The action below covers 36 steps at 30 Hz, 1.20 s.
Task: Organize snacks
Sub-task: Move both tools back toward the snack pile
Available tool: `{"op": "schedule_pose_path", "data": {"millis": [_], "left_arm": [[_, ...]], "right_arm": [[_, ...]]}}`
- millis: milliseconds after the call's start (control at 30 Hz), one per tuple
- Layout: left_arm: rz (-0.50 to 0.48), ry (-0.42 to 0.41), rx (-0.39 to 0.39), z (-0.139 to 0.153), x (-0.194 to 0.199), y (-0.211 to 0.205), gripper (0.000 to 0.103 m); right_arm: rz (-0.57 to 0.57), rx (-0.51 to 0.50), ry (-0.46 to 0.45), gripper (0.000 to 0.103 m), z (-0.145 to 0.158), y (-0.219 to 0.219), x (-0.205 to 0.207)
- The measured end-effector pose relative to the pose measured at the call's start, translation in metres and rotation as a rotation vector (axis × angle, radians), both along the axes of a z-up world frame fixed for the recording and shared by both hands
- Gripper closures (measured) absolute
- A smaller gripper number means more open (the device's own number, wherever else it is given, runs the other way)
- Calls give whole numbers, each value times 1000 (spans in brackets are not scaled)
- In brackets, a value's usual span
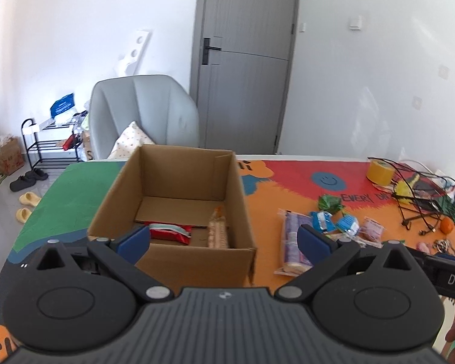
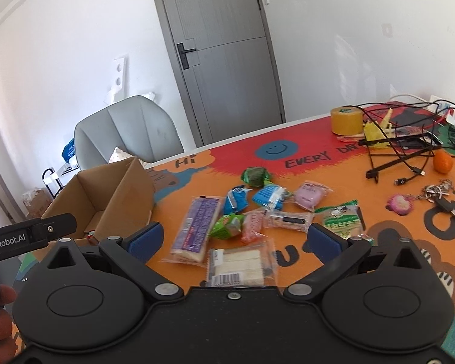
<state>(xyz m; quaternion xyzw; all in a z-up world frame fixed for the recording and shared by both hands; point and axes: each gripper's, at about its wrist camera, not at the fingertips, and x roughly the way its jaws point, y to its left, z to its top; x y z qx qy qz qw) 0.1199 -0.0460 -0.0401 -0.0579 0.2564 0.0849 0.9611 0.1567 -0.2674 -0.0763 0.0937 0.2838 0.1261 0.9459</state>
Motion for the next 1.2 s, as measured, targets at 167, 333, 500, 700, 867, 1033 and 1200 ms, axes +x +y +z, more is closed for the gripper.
{"op": "schedule_pose_path", "data": {"millis": [167, 333, 500, 700, 867, 1033, 1200], "left_arm": [[-52, 13, 12, -4, 4, -18, 1], [-74, 18, 18, -7, 10, -33, 1], [-80, 21, 26, -12, 17, -48, 1], [-94, 40, 25, -23, 25, -73, 1], [-97, 62, 28, -36, 31, -92, 1], [-110, 100, 29, -51, 39, -106, 1], [-122, 144, 17, -65, 49, -116, 1]], "right_arm": [[-5, -15, 5, 1, -5, -13, -2], [-32, -10, 12, 3, -13, -29, -1], [-65, -2, 25, 6, -19, -47, 3], [-97, -21, 25, 7, -27, -66, 5], [-114, -30, 37, 11, -38, -79, 11], [-118, -32, 47, 12, -46, -86, 18], [-125, -49, 47, 12, -50, -91, 20]]}}
